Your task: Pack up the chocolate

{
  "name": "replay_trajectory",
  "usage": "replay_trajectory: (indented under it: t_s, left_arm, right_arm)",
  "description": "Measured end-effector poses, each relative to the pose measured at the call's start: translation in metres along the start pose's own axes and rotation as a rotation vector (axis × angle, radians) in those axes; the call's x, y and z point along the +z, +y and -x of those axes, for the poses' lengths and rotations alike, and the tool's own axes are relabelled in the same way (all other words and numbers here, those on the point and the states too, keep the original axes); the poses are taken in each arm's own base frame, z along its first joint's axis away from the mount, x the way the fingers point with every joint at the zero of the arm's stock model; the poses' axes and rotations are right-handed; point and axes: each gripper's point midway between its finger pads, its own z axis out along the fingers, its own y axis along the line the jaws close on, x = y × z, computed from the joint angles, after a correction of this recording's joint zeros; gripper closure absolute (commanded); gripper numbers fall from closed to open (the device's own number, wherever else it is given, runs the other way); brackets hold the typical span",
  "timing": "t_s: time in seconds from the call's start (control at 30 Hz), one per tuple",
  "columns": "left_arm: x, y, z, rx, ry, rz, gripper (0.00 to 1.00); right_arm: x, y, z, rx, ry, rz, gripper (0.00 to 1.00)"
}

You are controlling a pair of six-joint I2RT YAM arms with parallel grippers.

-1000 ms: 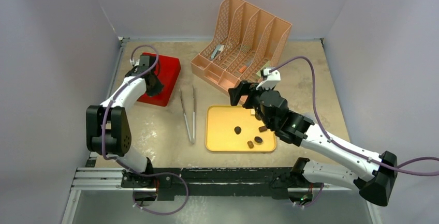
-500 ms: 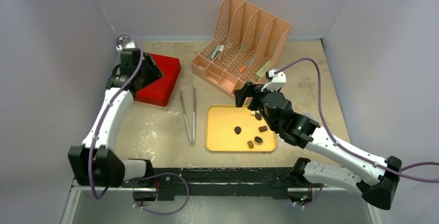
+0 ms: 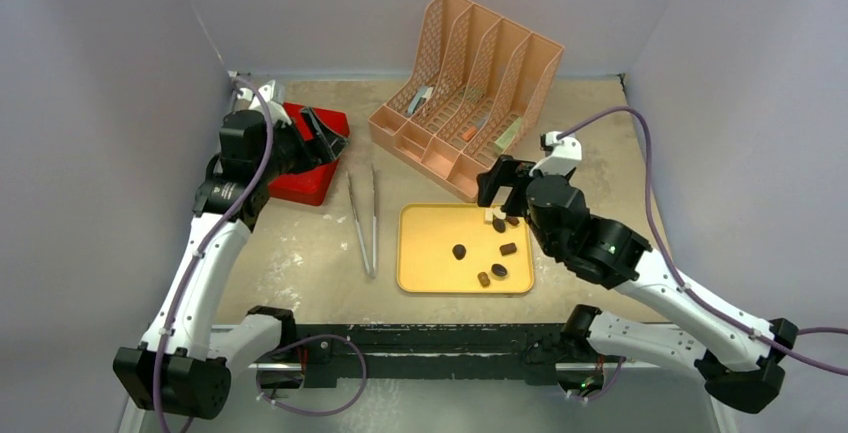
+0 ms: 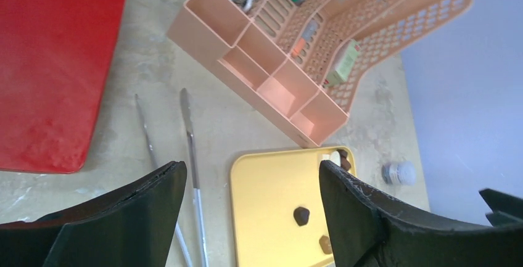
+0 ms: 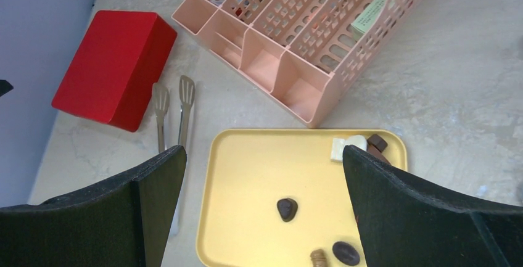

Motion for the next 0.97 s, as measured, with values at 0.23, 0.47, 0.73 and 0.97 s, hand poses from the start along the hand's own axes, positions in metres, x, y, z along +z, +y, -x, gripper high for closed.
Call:
replay_trajectory:
  t_s: [0.23,0.47,0.73,0.97]
  left_arm:
    - [-0.027,-0.025,-0.001,0.042,-0.068,-0.132,0.19]
    - [-0.031,-0.031,-0.001,0.058,-0.099,-0.182,0.17]
    - [-0.031,-0.029,-0.003,0.065,-0.092,-0.174,0.17]
    - [-0.023,-0.021,-0.011,0.067,-0.052,-0.149,0.16]
  right_arm:
    - [-0.021,-0.014,0.015,0.023,-0.034,0.010,0.01]
    - [-0.032,-0.018,0.024,0.048,-0.060,0.029,0.01]
    - [-0.030,-0.019,0.022,0.025,-0.052,0.024,0.01]
    - [-0.029,-0.017,0.017,0.016,-0.035,0.030,0.01]
